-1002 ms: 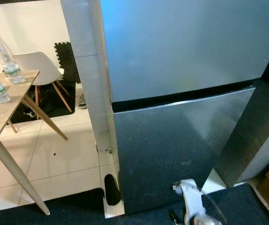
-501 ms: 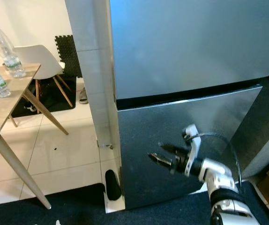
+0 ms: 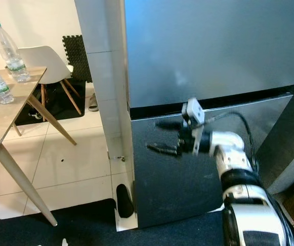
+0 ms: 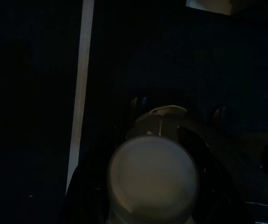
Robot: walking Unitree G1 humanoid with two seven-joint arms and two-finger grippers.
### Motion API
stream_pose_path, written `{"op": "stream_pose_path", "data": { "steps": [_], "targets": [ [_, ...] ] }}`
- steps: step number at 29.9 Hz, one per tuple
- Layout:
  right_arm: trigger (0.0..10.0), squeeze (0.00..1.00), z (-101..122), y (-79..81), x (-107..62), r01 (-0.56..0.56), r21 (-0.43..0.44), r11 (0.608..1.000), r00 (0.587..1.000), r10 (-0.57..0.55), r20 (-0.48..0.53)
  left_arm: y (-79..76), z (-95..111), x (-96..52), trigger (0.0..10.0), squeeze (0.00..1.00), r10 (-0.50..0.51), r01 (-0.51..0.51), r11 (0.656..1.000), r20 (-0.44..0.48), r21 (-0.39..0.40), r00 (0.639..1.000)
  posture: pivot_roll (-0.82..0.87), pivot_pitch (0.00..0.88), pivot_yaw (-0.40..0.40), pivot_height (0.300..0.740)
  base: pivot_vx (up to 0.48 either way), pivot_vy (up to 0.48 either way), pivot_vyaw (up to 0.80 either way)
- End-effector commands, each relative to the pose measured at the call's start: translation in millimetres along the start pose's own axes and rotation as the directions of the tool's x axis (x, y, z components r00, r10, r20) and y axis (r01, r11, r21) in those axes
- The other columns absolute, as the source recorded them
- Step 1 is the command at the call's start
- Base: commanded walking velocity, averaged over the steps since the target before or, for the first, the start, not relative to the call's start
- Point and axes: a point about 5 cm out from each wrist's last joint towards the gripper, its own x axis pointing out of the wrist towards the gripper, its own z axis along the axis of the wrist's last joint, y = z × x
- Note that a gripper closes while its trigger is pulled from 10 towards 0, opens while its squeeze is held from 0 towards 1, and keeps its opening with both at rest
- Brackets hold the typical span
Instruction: Restocking fridge
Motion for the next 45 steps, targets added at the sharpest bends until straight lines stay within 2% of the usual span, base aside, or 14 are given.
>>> {"op": "stream_pose_path", "data": {
  "steps": [1, 6, 7, 8, 9, 11, 14, 19, 27, 31, 32, 34, 39, 45],
  "targets": [
    [10.0, 0.00, 1.4, 0.2, 4.0, -0.036, -0.027, 0.999, 0.998, 0.035, -0.050, -16.6, -6.8, 2.9, 10.0, 0.00, -0.064, 0.063, 0.998, -0.016, -0.029, 0.998, -0.01, 0.000, -0.011, 0.740, 0.000, 0.000, 0.00],
    [10.0, 0.00, 8.1, -3.7, 6.8, -0.064, -0.080, 0.995, 0.991, 0.054, -0.122, -17.4, -7.2, 3.0, 10.0, 0.00, -0.065, 0.065, 0.997, -0.016, -0.031, 0.998, -0.01, 0.000, -0.013, 0.740, 0.000, 0.000, 0.00],
    [10.0, 0.00, 7.4, -6.8, 8.2, -0.071, -0.137, 0.988, 0.973, 0.039, -0.227, -18.0, -7.8, 3.0, 10.0, 0.00, -0.066, 0.066, 0.997, -0.017, -0.033, 0.998, -0.01, 0.000, -0.018, 0.740, 0.000, 0.000, 0.00],
    [10.0, 0.00, 6.5, -8.4, 8.7, -0.071, -0.165, 0.984, 0.961, 0.023, -0.275, -18.3, -8.1, 3.1, 10.0, 0.00, -0.067, 0.066, 0.997, -0.018, -0.034, 0.998, -0.01, 0.000, -0.018, 0.740, 0.000, 0.000, 0.00],
    [10.0, 0.00, 6.5, -8.4, 8.7, -0.071, -0.165, 0.984, 0.961, 0.023, -0.275, -18.3, -8.1, 3.1, 10.0, 0.00, -0.067, 0.066, 0.997, -0.018, -0.034, 0.998, -0.01, 0.000, -0.018, 0.740, 0.000, 0.000, 0.00],
    [10.0, 0.00, 5.9, -12.2, 10.8, -0.055, -0.224, 0.973, 0.938, -0.026, -0.346, -18.9, -9.1, 3.1, 10.0, 0.00, -0.068, 0.068, 0.997, -0.020, -0.035, 0.997, -0.01, 0.000, -0.020, 0.740, 0.000, 0.000, 0.00],
    [10.0, 0.00, 7.4, -14.8, 13.4, -0.038, -0.251, 0.967, 0.931, -0.057, -0.361, -19.3, -9.5, 3.1, 10.0, 0.00, -0.070, 0.069, 0.997, -0.021, -0.036, 0.997, -0.01, 0.000, -0.020, 0.740, 0.000, 0.000, 0.00],
    [10.0, 0.00, 11.0, -18.0, 16.2, -0.015, -0.278, 0.960, 0.929, -0.090, -0.359, -19.5, -9.7, 3.1, 10.0, 0.00, -0.072, 0.071, 0.997, -0.021, -0.038, 0.997, -0.01, 0.000, -0.021, 0.740, 0.000, 0.000, 0.00],
    [10.0, 0.00, 31.4, -21.6, 18.2, 0.003, -0.257, 0.966, 0.979, -0.055, -0.194, -20.2, -10.2, 3.1, 10.0, 0.00, -0.078, 0.077, 0.996, -0.025, -0.034, 0.997, -0.01, 0.000, -0.021, 0.740, 0.000, 0.000, 0.00],
    [10.0, 0.00, 32.8, -22.7, 18.9, 0.009, -0.268, 0.963, 0.978, -0.064, -0.197, -19.9, -10.1, 3.0, 10.0, 0.00, -0.079, 0.078, 0.996, -0.025, -0.033, 0.997, -0.01, 0.000, -0.022, 0.740, 0.000, 0.000, 0.00],
    [10.0, 0.00, 30.0, -23.9, 19.7, 0.019, -0.296, 0.955, 0.966, -0.094, -0.242, -19.9, -10.0, 3.0, 10.0, 0.00, -0.080, 0.079, 0.996, -0.025, -0.033, 0.996, -0.01, 0.000, -0.022, 0.740, 0.000, 0.000, 0.00],
    [10.0, 0.00, 29.2, -24.1, 19.8, 0.021, -0.303, 0.953, 0.962, -0.101, -0.253, -19.9, -10.0, 3.0, 10.0, 0.00, -0.080, 0.080, 0.996, -0.025, -0.033, 0.996, -0.01, 0.000, -0.022, 0.740, 0.000, 0.000, 0.00],
    [10.0, 0.00, 10.0, -23.9, 18.6, -0.027, -0.395, 0.918, 0.874, -0.171, -0.456, -19.4, -10.0, 2.9, 10.0, 0.00, -0.081, 0.080, 0.996, -0.026, -0.032, 0.996, -0.01, 0.000, -0.020, 0.740, 0.000, 0.000, 0.00],
    [10.0, 0.00, 7.3, -24.4, 22.4, -0.037, -0.424, 0.905, 0.847, -0.196, -0.493, -19.1, -10.5, 2.8, 10.0, 0.00, -0.080, 0.079, 0.997, -0.029, -0.027, 0.996, -0.01, 0.000, -0.020, 0.740, 0.000, 0.000, 0.00]
  ]
}}
